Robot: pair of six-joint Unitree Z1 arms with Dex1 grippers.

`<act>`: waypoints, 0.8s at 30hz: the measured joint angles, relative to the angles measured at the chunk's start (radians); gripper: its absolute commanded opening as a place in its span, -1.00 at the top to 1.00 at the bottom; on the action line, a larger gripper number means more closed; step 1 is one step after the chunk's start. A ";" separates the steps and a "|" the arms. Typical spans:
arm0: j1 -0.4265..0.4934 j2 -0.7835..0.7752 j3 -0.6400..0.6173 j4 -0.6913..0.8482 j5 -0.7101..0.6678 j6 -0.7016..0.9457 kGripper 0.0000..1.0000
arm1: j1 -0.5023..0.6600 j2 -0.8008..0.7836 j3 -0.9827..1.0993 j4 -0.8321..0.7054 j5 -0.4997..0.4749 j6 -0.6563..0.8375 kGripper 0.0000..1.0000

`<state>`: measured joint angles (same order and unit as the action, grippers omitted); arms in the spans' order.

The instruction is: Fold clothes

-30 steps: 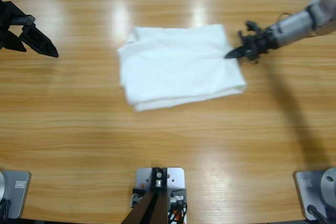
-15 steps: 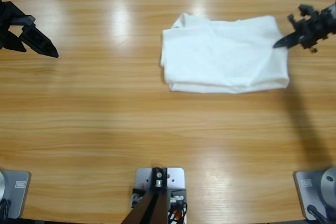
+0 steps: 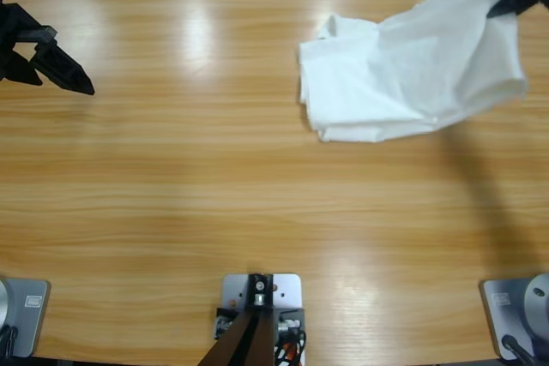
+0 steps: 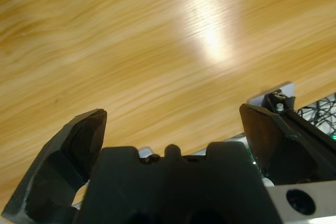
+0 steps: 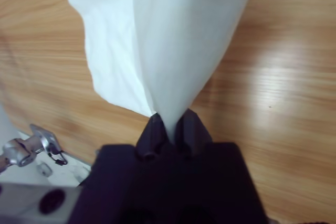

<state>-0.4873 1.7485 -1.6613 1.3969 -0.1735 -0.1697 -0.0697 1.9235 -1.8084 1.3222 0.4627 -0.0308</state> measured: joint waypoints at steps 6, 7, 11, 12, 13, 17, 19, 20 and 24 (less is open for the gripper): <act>0.010 0.000 0.006 0.000 0.000 0.010 -0.99 | 0.197 0.047 -0.245 0.113 -0.047 0.058 1.00; 0.011 0.000 0.006 0.000 0.000 0.012 -0.99 | 0.230 0.066 -0.281 0.127 -0.049 0.067 1.00; 0.025 0.000 0.012 0.000 0.000 0.015 -0.99 | 0.341 0.160 -0.384 0.171 -0.053 0.091 1.00; 0.028 0.000 0.015 0.000 0.000 0.015 -0.99 | 0.360 0.182 -0.391 0.177 -0.053 0.093 1.00; 0.032 0.000 0.018 0.000 0.000 0.015 -0.99 | 0.379 0.205 -0.395 0.182 -0.053 0.094 1.00; 0.039 0.000 0.024 0.000 0.000 0.015 -0.99 | 0.439 0.291 -0.402 0.186 -0.053 0.094 1.00; 0.040 0.000 0.026 0.000 0.000 0.015 -0.99 | 0.471 0.335 -0.406 0.186 -0.053 0.094 1.00; 0.040 0.000 0.027 0.000 0.000 0.015 -0.99 | 0.489 0.360 -0.409 0.186 -0.053 0.094 1.00; 0.042 -0.004 0.037 0.000 0.000 0.015 -0.99 | 0.545 0.445 -0.444 0.186 -0.048 0.099 1.00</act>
<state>-0.4451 1.7445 -1.6238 1.3969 -0.1735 -0.1542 0.4751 2.3687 -2.2528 1.5087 0.4147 0.0678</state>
